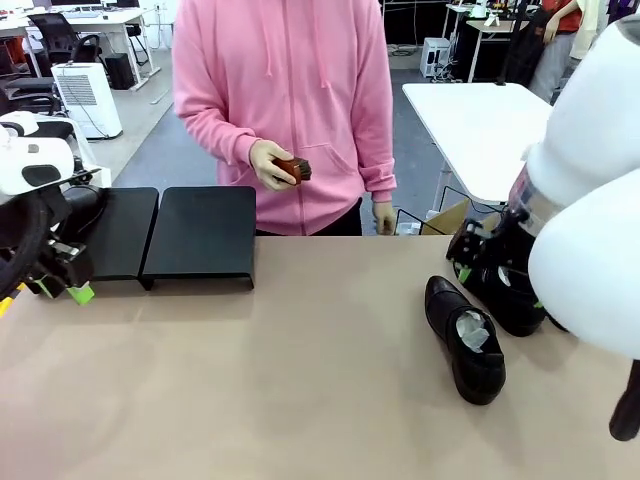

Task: Organize the shoes by placing them on the stand.
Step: Pick up one Shoe and place it in the middle of the table.

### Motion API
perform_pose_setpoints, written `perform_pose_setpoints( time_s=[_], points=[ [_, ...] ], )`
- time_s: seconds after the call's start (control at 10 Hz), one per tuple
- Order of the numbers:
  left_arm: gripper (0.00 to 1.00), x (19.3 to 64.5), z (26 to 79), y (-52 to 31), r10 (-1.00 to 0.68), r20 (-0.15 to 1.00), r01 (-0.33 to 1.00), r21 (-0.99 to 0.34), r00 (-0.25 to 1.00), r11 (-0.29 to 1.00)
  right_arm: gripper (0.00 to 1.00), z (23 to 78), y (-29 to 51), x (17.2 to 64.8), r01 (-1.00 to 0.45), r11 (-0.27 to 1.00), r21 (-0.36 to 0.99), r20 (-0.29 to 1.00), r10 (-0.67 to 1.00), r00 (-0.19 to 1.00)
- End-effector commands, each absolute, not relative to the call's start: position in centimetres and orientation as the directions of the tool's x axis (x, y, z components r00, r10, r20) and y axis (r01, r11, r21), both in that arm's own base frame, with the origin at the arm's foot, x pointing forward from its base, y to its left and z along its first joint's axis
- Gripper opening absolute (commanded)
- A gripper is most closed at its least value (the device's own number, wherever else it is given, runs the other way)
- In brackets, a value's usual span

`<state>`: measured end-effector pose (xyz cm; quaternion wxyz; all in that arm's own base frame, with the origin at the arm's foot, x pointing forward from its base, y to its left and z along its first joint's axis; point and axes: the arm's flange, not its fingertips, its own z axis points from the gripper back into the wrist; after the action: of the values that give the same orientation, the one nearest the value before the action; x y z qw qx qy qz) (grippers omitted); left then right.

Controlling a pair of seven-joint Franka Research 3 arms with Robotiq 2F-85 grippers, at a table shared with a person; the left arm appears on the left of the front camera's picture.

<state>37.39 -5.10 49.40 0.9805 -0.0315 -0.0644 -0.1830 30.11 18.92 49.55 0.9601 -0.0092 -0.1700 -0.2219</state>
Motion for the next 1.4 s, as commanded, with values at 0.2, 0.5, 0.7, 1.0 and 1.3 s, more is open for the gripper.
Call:
perform_pose_setpoints(
  time_s=[0.2, 0.5, 0.7, 1.0, 1.3],
  points=[
    [0.49, 37.1, 49.5, -5.1, -0.355, 0.148, 0.364, -0.043, 0.923, 0.93, 1.0, 43.2, 19.2, 33.2, 0.197, 0.98, -0.038, 0.23, -0.183, 0.956],
    [0.49, 37.1, 49.5, -5.1, -0.355, 0.148, 0.364, -0.043, 0.923, 0.93, 1.0, 40.4, 19.9, 35.3, 0.014, 0.999, -0.03, 0.196, -0.008, 0.981],
    [0.49, 37.1, 49.5, -5.1, -0.355, 0.148, 0.364, -0.043, 0.923, 0.93, 1.0, 40.4, 19.9, 34.3, 0.084, 0.996, -0.031, 0.197, -0.076, 0.977],
    [0.49, 37.1, 49.5, -5.1, -0.355, 0.148, 0.364, -0.043, 0.923, 0.93, 1.0, 39.6, 20.1, 34.9, 0.055, 0.998, -0.031, 0.192, -0.048, 0.98],
    [0.49, 37.1, 49.5, -5.1, -0.355, 0.148, 0.364, -0.043, 0.923, 0.93, 1.0, 42.1, 21.5, 31.4, 0.049, 0.992, -0.12, 0.254, -0.017, 0.967]
  ],
)
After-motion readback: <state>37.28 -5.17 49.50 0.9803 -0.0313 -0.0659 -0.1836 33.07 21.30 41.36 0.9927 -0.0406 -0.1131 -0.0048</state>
